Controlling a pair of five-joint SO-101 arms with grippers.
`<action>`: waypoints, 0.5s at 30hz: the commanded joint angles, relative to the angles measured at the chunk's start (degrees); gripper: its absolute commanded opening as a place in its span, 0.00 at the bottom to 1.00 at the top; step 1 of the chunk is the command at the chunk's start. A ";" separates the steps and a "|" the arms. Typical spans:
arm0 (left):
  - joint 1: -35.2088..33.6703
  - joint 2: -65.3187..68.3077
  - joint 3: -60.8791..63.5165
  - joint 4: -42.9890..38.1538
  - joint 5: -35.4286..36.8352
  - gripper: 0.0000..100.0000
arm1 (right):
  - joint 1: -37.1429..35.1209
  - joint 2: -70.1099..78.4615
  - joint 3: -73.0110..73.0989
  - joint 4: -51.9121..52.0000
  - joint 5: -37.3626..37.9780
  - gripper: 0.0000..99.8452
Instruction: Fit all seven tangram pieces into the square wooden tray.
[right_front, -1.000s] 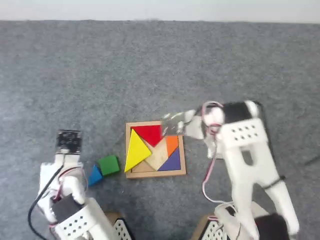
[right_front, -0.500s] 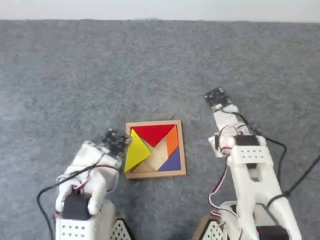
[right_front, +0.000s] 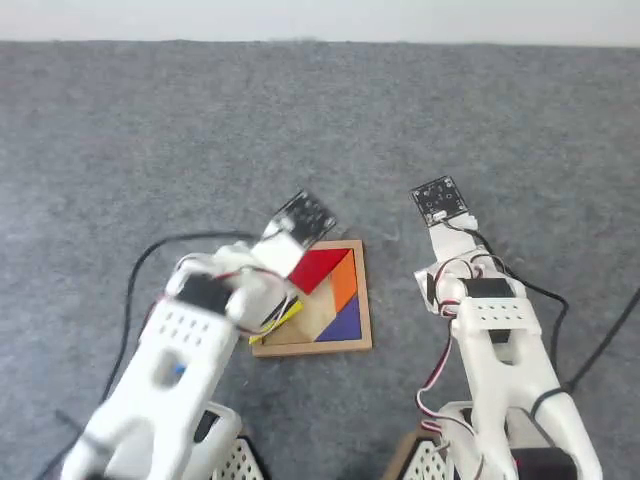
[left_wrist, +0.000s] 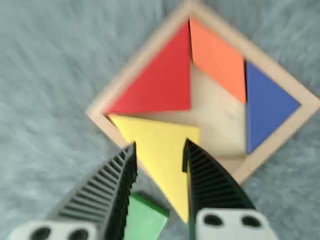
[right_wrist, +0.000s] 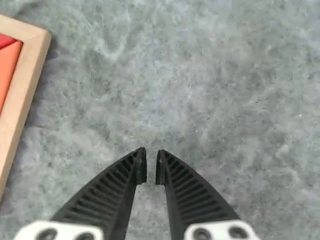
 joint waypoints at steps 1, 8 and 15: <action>-0.70 13.80 -5.23 -4.22 4.22 0.14 | -0.04 -0.31 -0.26 -1.01 -0.26 0.04; -3.96 17.32 -5.58 -7.21 8.26 0.05 | -0.04 -0.31 -0.26 -1.01 -0.26 0.04; -3.69 17.93 -5.23 -6.59 20.22 0.05 | -0.04 -0.31 -0.18 -1.01 -0.26 0.04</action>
